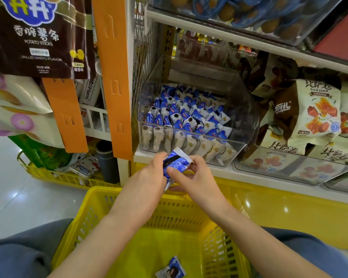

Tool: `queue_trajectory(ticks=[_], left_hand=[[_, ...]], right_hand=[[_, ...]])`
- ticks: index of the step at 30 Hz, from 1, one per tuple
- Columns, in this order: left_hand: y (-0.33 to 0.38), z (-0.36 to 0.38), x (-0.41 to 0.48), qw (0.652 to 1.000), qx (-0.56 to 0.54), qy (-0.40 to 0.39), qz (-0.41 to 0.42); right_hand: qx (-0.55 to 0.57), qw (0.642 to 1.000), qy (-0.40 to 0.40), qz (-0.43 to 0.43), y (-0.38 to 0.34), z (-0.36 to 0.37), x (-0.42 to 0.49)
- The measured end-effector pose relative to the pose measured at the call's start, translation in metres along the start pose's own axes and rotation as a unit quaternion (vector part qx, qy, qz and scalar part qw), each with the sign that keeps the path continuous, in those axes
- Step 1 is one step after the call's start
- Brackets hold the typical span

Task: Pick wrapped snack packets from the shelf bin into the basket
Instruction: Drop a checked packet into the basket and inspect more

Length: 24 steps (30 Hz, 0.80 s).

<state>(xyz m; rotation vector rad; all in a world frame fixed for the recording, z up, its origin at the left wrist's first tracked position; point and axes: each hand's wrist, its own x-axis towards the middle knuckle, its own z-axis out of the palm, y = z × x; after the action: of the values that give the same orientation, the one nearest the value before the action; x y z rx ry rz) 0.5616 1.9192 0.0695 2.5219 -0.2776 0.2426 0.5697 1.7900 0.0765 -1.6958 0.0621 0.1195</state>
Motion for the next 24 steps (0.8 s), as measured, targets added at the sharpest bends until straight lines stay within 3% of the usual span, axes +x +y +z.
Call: queue_trajectory(ticks=[7, 13, 19, 24], left_hand=[[-0.0038, -0.0019, 0.0021, 0.999, 0.03, 0.008, 0.03], [-0.0063, -0.0016, -0.0005, 0.999, -0.012, 0.021, 0.023], [-0.0058, -0.0033, -0.0002, 0.998, 0.018, 0.051, 0.043], [-0.0082, -0.0028, -0.0024, 0.995, -0.063, 0.064, 0.035]], right_hand=[[-0.036, 0.998, -0.011, -0.04, 0.0013, -0.002, -0.0018], [-0.112, 0.991, -0.004, -0.067, 0.0002, -0.0015, -0.0041], [-0.221, 0.966, -0.022, -0.136, 0.0014, -0.006, -0.0092], [-0.243, 0.957, -0.029, -0.159, 0.0011, -0.0053, -0.0088]])
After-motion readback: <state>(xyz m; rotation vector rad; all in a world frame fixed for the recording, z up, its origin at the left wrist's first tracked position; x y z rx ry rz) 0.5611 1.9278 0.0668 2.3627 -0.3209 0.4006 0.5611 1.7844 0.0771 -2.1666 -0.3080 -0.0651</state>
